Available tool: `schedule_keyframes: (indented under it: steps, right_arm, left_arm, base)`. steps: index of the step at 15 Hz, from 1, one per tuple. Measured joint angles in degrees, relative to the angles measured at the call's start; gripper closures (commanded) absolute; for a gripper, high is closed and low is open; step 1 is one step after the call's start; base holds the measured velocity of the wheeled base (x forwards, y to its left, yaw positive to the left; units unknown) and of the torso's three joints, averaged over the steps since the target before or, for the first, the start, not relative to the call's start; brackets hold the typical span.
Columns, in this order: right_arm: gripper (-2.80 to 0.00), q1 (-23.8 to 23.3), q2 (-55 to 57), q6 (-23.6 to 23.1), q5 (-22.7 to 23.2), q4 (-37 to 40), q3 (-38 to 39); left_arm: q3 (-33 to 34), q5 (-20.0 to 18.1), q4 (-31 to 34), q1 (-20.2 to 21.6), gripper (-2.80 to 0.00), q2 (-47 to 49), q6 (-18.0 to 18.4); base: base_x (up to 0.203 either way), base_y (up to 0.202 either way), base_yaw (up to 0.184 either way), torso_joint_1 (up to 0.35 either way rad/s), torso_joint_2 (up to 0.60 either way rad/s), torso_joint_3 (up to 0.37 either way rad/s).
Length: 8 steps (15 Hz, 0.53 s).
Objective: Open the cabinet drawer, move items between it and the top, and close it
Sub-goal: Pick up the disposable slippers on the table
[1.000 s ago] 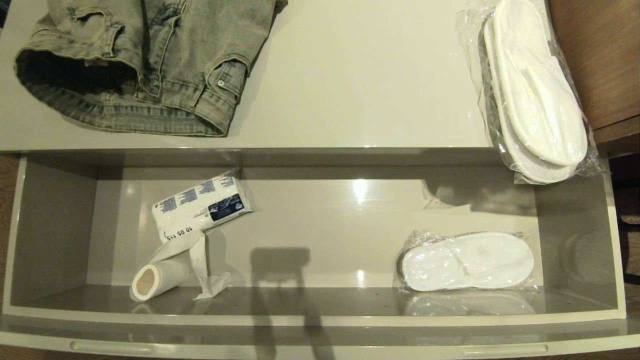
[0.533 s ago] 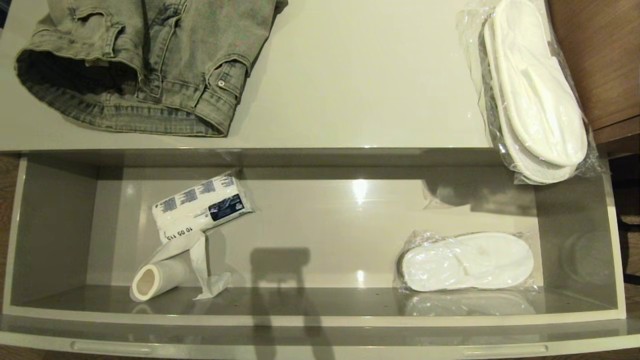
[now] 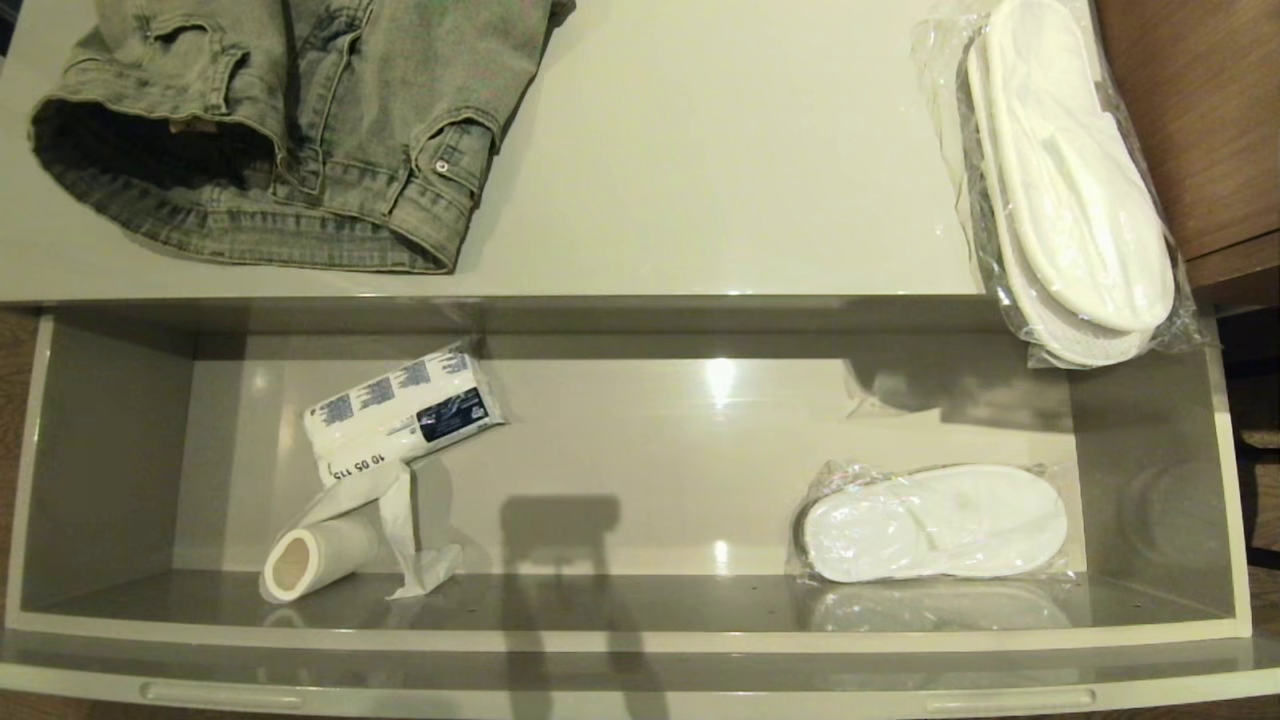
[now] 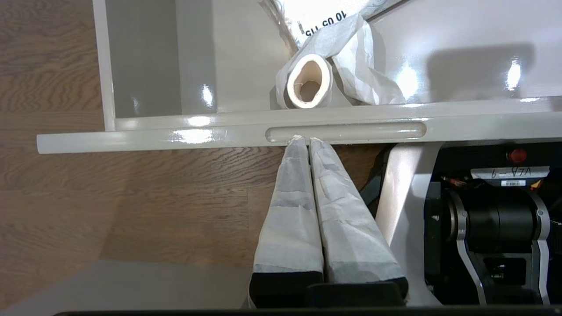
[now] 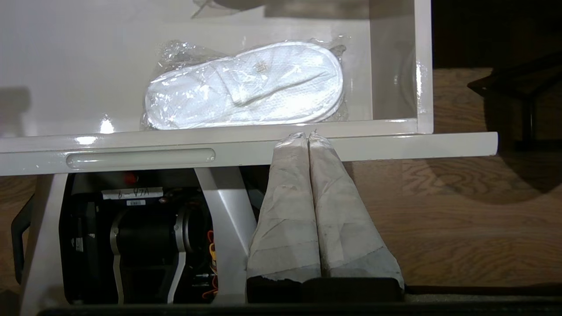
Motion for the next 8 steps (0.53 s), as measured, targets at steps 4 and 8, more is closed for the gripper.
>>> schedule_keyframes:
  steps: [4,8]
  right_arm:
    - [0.0,-0.02,0.0,0.01,0.0,0.07,0.0]
    - [0.0,-0.03,0.0,0.0,0.0,0.02,0.0]
  left_arm:
    - [0.16,0.0,-0.08,0.0,0.0,-0.05,-0.02]
    - [0.16,0.0,-0.1,0.0,0.0,-0.05,-0.02]
  base:
    - [0.0,0.0,0.0,0.0,0.0,0.0]
    - [0.0,0.0,0.0,0.0,0.0,0.0]
